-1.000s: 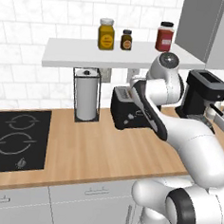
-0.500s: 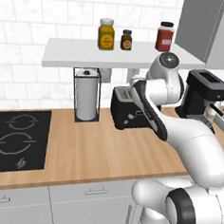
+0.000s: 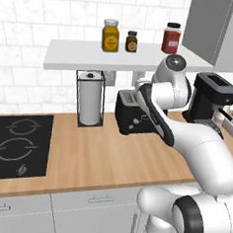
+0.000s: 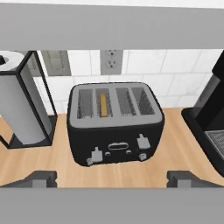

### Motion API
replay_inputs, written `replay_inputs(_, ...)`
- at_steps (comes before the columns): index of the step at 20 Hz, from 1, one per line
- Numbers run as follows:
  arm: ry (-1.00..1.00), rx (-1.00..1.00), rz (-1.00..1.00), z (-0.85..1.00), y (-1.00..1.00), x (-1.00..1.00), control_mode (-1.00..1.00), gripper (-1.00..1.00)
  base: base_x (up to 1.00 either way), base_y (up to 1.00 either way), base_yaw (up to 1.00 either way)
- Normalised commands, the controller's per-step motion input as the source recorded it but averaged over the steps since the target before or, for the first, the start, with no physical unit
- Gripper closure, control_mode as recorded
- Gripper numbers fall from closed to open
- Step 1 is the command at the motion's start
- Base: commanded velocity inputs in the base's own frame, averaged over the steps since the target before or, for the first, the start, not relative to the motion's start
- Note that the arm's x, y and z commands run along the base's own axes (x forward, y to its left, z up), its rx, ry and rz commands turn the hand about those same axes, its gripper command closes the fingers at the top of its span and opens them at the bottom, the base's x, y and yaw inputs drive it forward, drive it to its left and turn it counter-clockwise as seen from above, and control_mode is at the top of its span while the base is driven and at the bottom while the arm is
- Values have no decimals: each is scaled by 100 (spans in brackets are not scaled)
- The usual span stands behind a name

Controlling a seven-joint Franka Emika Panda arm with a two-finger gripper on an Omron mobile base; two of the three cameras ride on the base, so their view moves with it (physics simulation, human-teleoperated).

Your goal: Start the toaster. Once the lever pops up, take the bread to the plate on the dining counter.

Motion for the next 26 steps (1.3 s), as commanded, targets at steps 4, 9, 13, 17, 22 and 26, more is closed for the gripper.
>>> replay_inputs(4, 0, 0, 0, 0, 0, 0, -100, -100, 0, 0, 0)
replay_inputs(9, 0, 0, 0, 0, 0, 0, -100, -100, 0, 0, 0)
replay_inputs(13, 0, 0, 0, 0, 0, 0, -100, -100, 0, 0, 0)
replay_inputs(17, 0, 0, 0, 0, 0, 0, -100, -100, 0, 0, 0)
replay_inputs(22, 0, 0, 0, 0, 0, 0, -100, -100, 0, 0, 0)
replay_inputs(26, 0, 0, 0, 0, 0, 0, -100, -100, 0, 0, 0)
